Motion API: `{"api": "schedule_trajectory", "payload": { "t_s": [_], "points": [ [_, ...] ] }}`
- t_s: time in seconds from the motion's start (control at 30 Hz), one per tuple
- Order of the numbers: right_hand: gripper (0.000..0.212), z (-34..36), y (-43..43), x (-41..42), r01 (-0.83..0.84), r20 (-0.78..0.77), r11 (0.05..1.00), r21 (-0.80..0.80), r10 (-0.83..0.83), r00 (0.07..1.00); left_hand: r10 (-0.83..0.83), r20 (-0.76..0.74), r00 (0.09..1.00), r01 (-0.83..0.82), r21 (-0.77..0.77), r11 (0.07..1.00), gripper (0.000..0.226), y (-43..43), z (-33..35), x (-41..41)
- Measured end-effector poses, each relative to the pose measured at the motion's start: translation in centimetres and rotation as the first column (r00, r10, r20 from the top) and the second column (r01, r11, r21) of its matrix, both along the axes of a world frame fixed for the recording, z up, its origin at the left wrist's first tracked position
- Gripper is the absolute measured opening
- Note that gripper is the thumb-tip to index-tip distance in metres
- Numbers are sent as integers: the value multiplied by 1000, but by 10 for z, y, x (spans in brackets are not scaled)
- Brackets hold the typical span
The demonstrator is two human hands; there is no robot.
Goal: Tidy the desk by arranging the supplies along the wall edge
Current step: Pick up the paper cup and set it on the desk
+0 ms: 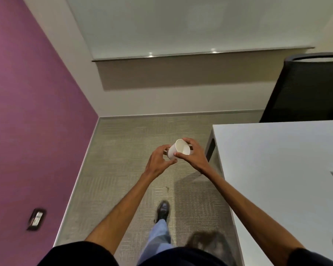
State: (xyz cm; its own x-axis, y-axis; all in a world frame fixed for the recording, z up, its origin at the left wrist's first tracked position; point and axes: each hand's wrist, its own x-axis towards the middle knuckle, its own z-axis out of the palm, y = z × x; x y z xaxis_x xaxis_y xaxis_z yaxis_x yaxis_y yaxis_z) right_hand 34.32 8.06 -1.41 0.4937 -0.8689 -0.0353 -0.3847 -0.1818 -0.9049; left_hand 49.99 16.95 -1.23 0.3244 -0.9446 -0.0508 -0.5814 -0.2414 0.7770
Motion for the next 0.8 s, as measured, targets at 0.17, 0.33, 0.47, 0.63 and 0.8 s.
{"api": "schedule_trajectory", "payload": {
  "t_s": [0.17, 0.33, 0.47, 0.63, 0.8],
  "points": [
    [68, -6, -58, -5, 165, -5, 985, 44, -165, 986, -164, -6, 986, 164, 9, 986, 57, -86, -10, 8],
    [73, -5, -110, -15, 339, -33, 939, 47, -338, 941, -359, 20, 933, 359, 7, 933, 55, -173, -8, 8],
    [78, -2, -133, -28, 498, -35, 865, 57, -497, 867, -504, 41, 863, 504, 16, 864, 55, -225, -4, -6],
    [76, 0, -144, -56, 636, -43, 770, 54, -635, 772, -639, 51, 767, 639, 17, 769, 55, -266, -7, -37],
    [79, -4, -152, -98, 751, -56, 657, 68, -749, 660, -738, 37, 674, 737, 36, 675, 59, -300, -10, -88]
  ]
}}
